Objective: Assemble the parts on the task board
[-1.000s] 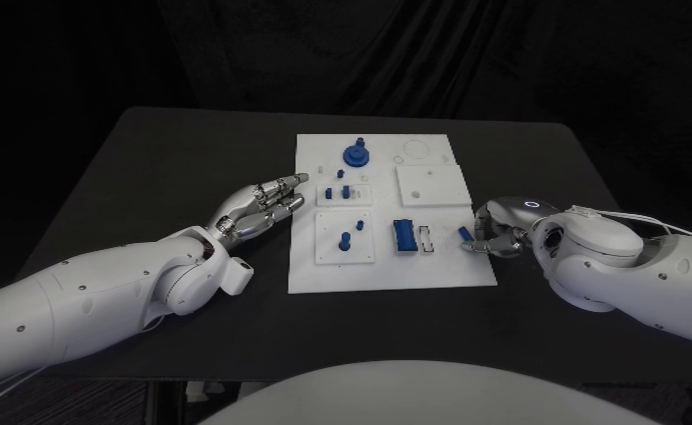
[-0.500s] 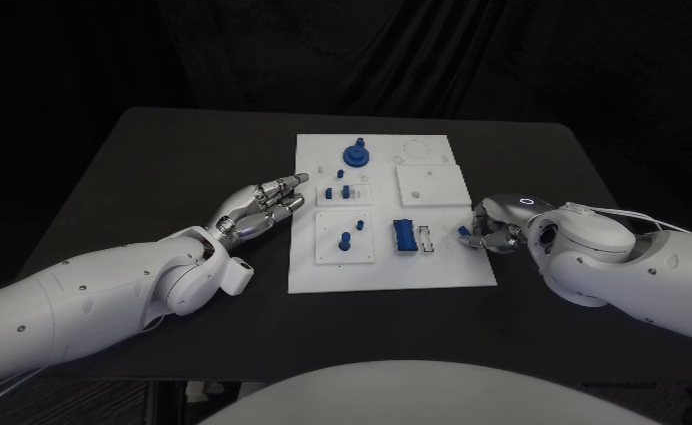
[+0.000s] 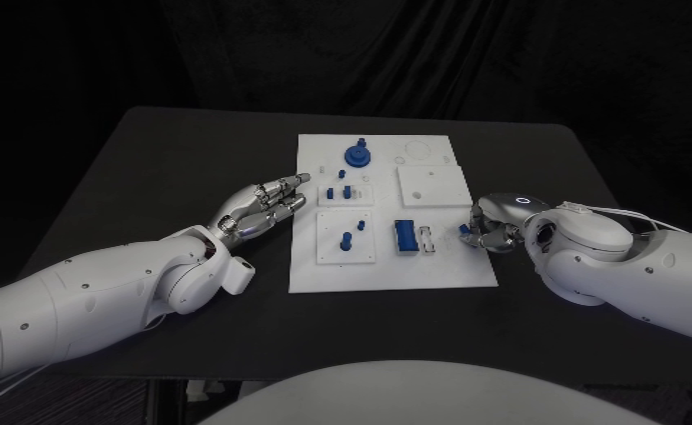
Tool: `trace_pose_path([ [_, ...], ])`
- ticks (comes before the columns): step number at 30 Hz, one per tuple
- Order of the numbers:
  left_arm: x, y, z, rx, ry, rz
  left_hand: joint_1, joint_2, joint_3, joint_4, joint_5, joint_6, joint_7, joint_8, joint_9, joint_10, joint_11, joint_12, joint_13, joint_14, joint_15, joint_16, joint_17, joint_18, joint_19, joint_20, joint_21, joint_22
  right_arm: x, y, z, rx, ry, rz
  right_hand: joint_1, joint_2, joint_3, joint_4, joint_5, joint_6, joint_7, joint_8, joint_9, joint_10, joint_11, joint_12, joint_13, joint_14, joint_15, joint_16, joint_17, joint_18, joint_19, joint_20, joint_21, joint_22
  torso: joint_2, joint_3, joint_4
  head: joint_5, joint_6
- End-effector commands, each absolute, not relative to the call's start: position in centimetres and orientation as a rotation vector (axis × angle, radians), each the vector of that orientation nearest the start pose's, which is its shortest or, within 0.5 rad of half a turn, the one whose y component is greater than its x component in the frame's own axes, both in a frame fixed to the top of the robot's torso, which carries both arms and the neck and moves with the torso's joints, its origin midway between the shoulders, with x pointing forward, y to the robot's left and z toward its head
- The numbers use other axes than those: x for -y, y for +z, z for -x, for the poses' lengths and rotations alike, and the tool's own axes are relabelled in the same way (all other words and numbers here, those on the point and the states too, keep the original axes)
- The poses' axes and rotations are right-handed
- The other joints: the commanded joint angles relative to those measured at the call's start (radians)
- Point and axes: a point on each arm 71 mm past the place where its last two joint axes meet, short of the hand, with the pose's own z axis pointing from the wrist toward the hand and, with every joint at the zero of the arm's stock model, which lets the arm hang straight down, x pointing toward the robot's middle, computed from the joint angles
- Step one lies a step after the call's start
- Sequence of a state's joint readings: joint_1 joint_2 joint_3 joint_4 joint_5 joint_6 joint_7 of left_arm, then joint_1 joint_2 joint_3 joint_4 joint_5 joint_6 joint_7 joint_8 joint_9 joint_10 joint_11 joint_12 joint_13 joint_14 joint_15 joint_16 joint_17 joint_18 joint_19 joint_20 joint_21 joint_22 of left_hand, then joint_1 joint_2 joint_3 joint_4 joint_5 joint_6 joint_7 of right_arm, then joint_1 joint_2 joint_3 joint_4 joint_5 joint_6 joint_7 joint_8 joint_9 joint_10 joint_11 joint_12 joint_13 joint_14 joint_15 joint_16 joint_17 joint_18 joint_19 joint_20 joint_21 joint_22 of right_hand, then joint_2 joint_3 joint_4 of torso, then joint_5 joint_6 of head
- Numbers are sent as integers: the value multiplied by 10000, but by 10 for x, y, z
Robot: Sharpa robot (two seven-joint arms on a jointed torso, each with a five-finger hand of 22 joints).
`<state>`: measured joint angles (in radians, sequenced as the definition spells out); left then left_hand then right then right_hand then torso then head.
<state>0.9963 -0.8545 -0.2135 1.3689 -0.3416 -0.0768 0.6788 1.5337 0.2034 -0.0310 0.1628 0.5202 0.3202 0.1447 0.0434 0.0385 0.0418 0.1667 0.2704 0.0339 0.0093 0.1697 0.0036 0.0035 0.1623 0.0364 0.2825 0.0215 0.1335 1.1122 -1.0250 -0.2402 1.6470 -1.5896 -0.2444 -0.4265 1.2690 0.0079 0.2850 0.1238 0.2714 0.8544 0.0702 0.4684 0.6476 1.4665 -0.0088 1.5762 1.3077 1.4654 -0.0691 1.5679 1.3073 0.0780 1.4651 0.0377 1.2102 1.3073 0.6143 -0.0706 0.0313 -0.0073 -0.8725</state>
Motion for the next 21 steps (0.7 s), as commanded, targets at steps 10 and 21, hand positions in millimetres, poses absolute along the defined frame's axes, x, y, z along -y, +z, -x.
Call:
trace_pose_path([
  [10,-243,-314,-421,-16101,-16640,7416,16,-52,80,-4,65,3,35,40,5,41,50,43,11,-11,-1,11,0,169,-5,0,23,-22,271,-292,-397,-20374,2866,426,-283,-191,1333,-1125,48,532,-123,-234,-814,1043,-64,-54,2631,1054,-77,29,2634,-77,61,-51,127,1709,4,0,-1,34,-1],
  [21,-242,-314,-421,-16107,-16608,7421,16,-52,80,-4,65,3,35,40,5,41,50,43,11,-11,-1,11,0,169,-5,0,23,-22,280,-284,-391,-21006,3805,-3214,-518,-272,1461,-1182,35,701,-162,-313,-805,1043,-96,-54,2631,1050,-104,24,2616,-79,74,-74,149,1713,-9,0,-15,99,-1],
])
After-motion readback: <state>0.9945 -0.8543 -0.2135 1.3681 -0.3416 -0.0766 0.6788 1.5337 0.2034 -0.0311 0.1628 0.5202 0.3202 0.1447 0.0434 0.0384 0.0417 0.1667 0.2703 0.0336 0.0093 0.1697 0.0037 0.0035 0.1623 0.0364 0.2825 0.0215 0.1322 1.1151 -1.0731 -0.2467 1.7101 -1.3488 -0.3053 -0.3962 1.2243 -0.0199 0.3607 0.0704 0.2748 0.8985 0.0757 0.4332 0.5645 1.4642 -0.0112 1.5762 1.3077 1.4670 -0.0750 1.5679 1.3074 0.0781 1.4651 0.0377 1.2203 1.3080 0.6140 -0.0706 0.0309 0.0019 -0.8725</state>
